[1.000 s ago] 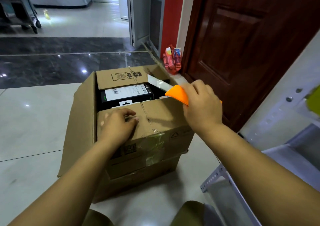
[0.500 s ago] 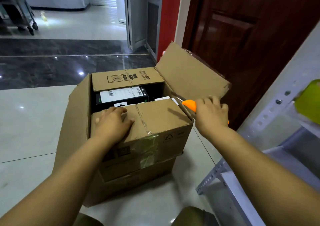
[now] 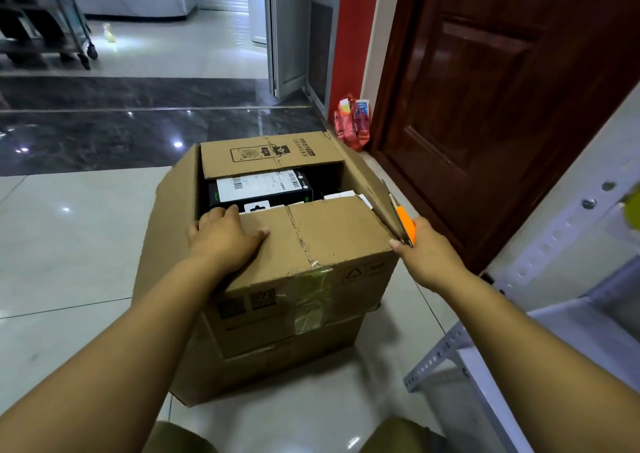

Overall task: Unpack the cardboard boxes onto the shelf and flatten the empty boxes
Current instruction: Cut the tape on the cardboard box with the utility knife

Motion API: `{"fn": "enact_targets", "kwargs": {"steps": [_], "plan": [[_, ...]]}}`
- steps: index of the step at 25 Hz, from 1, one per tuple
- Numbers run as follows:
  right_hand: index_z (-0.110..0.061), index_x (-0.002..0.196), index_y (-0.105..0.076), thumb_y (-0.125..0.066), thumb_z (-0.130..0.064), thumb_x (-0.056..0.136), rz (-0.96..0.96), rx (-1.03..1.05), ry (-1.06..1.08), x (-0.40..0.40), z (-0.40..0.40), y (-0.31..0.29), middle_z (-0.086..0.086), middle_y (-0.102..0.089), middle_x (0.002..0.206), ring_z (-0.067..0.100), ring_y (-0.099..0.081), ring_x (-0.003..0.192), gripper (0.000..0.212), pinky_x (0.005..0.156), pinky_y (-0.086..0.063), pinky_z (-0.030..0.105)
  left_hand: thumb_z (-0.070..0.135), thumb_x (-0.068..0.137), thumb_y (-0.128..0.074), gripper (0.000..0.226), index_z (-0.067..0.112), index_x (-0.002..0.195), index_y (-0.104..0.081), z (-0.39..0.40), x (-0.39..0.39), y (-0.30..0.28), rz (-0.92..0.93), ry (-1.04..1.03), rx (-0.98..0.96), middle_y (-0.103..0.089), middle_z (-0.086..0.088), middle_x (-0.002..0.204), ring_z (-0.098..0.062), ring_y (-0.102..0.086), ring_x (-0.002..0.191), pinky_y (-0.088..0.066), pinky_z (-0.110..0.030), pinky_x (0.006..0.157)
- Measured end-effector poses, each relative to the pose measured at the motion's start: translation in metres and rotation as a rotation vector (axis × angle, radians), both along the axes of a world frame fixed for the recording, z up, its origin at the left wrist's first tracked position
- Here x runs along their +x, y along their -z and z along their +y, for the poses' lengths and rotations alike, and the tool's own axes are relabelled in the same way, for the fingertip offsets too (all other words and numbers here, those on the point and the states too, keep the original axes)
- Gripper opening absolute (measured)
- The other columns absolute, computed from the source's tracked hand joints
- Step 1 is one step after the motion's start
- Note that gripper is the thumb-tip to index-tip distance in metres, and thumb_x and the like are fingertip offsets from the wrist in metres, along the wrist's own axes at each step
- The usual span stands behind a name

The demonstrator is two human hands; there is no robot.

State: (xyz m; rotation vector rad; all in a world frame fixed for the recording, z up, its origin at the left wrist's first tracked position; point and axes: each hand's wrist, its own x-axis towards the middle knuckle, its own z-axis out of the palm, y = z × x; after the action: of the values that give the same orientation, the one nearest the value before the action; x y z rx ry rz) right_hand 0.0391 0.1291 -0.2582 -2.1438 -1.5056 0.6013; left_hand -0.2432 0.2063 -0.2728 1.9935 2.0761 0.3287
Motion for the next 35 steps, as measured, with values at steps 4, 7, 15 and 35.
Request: {"fn": "enact_targets", "kwargs": {"steps": [4, 7, 15, 35], "plan": [[-0.013, 0.116, -0.042, -0.055, -0.031, 0.097, 0.0, 0.007, 0.013, 0.001, 0.0, 0.0, 0.005, -0.053, 0.092, 0.023, -0.053, 0.082, 0.029, 0.067, -0.042, 0.035, 0.054, 0.087, -0.054, 0.064, 0.016, 0.137, -0.042, -0.005, 0.002, -0.012, -0.089, -0.035, 0.097, -0.041, -0.011, 0.139, -0.032, -0.034, 0.13, -0.023, -0.045, 0.108], [-0.012, 0.116, -0.044, -0.055, -0.03, 0.097, -0.035, 0.094, 0.016, -0.004, -0.004, -0.007, 0.001, -0.049, 0.084, 0.019, -0.047, 0.071, 0.028, 0.057, -0.033, 0.033, 0.047, 0.091, -0.053, 0.054, 0.017, 0.135, -0.046, -0.016, 0.005, -0.035, -0.088, -0.02, 0.267, -0.037, -0.01, 0.137, -0.032, -0.029, 0.128, -0.02, -0.045, 0.109], [-0.009, 0.137, -0.044, -0.058, -0.017, 0.095, -0.234, 0.592, -0.269, -0.037, -0.015, -0.085, 0.007, -0.044, 0.145, 0.025, -0.023, 0.144, 0.044, 0.115, -0.015, 0.031, 0.043, 0.096, -0.045, 0.031, 0.019, 0.109, -0.062, -0.053, 0.013, -0.095, 0.03, 0.054, 0.613, -0.056, -0.006, 0.113, -0.029, -0.045, 0.108, -0.028, -0.043, 0.09], [-0.02, 0.093, -0.048, -0.06, -0.038, 0.09, -0.485, -0.154, -0.642, -0.046, -0.064, -0.098, -0.003, -0.053, 0.085, 0.02, -0.054, 0.08, 0.021, 0.064, -0.041, 0.033, 0.054, 0.081, -0.065, 0.043, 0.038, 0.12, -0.057, -0.112, 0.031, -0.094, 0.069, 0.513, -0.371, -0.06, 0.015, 0.114, -0.005, -0.057, 0.098, -0.047, -0.027, 0.089]]}}
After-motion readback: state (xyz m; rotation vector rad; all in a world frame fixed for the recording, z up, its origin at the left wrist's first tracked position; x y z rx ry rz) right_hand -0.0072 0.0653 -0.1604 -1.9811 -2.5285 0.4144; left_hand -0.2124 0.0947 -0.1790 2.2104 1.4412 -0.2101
